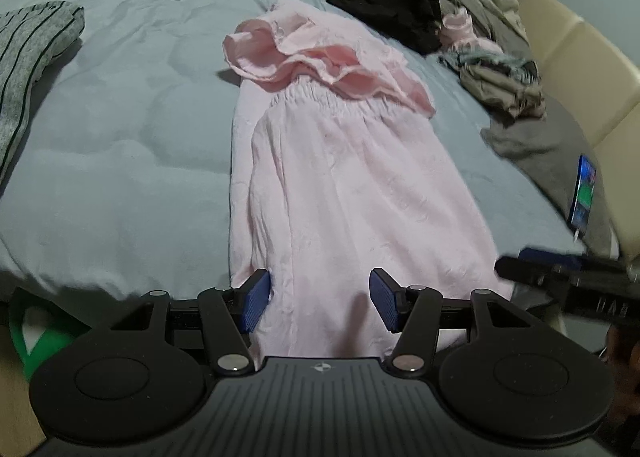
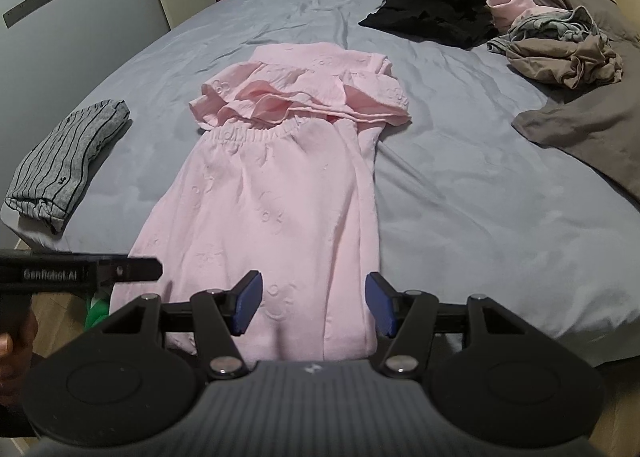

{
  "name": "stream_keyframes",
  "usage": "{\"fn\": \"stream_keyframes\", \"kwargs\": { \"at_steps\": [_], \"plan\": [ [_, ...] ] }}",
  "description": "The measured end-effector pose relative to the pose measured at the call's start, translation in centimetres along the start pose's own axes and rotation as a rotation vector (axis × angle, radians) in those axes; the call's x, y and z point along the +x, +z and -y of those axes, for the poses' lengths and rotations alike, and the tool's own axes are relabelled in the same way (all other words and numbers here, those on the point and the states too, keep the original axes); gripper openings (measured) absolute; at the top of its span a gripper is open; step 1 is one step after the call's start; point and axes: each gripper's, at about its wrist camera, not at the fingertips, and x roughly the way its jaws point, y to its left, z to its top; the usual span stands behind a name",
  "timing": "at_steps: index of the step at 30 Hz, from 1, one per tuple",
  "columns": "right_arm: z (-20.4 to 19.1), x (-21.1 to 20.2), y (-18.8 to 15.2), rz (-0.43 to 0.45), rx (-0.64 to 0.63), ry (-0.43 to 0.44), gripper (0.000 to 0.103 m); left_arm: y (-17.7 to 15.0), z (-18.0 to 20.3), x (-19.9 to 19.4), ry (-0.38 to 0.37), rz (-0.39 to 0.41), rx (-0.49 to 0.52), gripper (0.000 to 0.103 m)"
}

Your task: Fold clothes

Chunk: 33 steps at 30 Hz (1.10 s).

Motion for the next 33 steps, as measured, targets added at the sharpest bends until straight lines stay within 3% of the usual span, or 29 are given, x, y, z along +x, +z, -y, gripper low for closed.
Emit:
{"fn": "stream_keyframes", "kwargs": {
  "at_steps": [9,13,16,19,23,28,33],
  "plan": [
    [1.0,1.2,-0.6,-0.013,0.044,0.028,0.061,-0.8,-0.6,0.2,0.016,-0.003,0.011,0.053],
    [1.5,1.8,-1.3,-0.011,0.049,0.065,0.061,-2.0,-1.1,-0.4,0.015,0.003,0.076,0.053],
    [1.7,2.2,-1.8,-0.009,0.044,0.091,0.062,-3.1,-1.9,-0.1,-0.002,-0.019,0.07,0.054],
    [2.0,2.5,-2.3,-0.007,0.039,0.116,0.069,-4.3,-2.8,0.4,-0.018,-0.047,0.051,0.054],
    [2.6,3.4,-3.5,-0.035,0.076,0.135,0.069,-4.7,-3.0,1.8,-0.015,-0.068,0.055,0.054],
    [3.0,3.9,-4.3,-0.037,0.045,0.115,0.069,-4.5,-2.6,2.0,-0.005,-0.03,0.087,0.054],
    [3.3,3.5,-4.6,-0.025,0.042,0.174,0.062,-4.6,-1.1,0.8,-0.03,0.04,0.179,0.054]
  ]
}}
